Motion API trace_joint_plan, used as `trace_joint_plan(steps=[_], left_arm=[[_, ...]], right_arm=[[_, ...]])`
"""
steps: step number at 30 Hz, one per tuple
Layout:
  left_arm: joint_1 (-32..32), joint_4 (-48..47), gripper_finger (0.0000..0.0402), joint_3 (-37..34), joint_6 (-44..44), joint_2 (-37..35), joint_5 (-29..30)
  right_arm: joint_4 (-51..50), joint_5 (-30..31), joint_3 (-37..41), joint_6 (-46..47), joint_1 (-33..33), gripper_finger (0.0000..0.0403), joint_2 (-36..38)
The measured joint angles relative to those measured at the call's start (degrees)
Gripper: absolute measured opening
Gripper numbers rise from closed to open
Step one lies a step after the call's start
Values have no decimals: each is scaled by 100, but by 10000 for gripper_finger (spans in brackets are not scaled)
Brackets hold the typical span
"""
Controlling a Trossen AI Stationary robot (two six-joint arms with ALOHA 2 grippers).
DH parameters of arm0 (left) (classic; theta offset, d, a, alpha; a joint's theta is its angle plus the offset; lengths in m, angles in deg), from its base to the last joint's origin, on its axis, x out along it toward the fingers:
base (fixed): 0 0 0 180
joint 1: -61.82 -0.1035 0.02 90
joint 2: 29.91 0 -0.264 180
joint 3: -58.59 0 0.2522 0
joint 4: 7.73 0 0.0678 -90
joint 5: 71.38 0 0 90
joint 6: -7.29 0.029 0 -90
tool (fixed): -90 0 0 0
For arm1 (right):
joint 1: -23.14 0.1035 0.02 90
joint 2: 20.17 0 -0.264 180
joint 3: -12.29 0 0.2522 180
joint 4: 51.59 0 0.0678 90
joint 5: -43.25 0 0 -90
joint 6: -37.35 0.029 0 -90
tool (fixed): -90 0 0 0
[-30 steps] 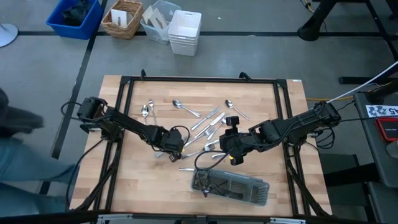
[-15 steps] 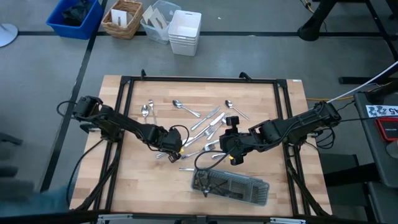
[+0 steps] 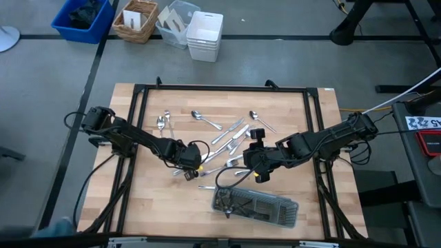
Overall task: Sort silverware
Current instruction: Put the knife into the gray silverware rack
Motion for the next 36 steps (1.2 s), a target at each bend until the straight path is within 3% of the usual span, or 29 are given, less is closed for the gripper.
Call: trace_joint_plan(steps=[25, 30, 36], left_arm=[[-122, 181, 118, 2, 53, 302, -15], [-109, 148, 118, 4, 55, 302, -556], [-101, -511, 118, 18, -242, 301, -672]], right_arm=[[13, -2, 0, 2, 1, 95, 0], [13, -2, 0, 2, 1, 95, 0], [12, 0, 0, 1, 1, 95, 0]])
